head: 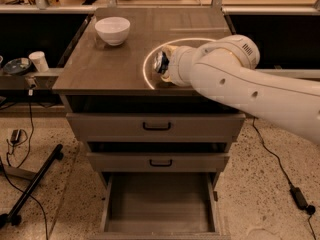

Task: Pick pepsi can from bottom drawer and place on counter

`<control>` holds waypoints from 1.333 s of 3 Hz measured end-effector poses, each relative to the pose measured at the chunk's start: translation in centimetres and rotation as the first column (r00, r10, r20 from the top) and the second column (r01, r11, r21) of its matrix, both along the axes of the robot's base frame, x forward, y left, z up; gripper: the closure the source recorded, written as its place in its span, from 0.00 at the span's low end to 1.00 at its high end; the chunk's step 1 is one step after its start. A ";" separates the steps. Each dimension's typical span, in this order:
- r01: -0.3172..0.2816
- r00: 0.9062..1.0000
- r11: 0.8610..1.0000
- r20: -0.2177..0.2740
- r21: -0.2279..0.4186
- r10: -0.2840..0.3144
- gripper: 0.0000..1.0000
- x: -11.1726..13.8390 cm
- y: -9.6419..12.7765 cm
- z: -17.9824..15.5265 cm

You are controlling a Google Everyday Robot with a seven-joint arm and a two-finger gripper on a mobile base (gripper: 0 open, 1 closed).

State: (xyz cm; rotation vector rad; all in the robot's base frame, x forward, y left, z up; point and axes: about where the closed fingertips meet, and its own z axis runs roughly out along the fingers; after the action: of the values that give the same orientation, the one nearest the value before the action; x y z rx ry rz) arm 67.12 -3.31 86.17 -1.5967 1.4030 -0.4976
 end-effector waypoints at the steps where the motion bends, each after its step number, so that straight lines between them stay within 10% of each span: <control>1: 0.000 1.000 1.000 0.000 0.000 0.000 0.67 0.0 0.0 0.0; 4: 0.000 1.000 1.000 0.000 0.000 0.000 0.00 0.0 0.0 0.0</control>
Offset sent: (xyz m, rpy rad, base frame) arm 0.0000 0.0000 0.0000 0.0000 0.0000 0.0000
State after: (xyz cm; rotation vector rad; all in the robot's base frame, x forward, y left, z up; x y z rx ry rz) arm 67.12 -3.31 86.18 -1.5967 1.4029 -0.4977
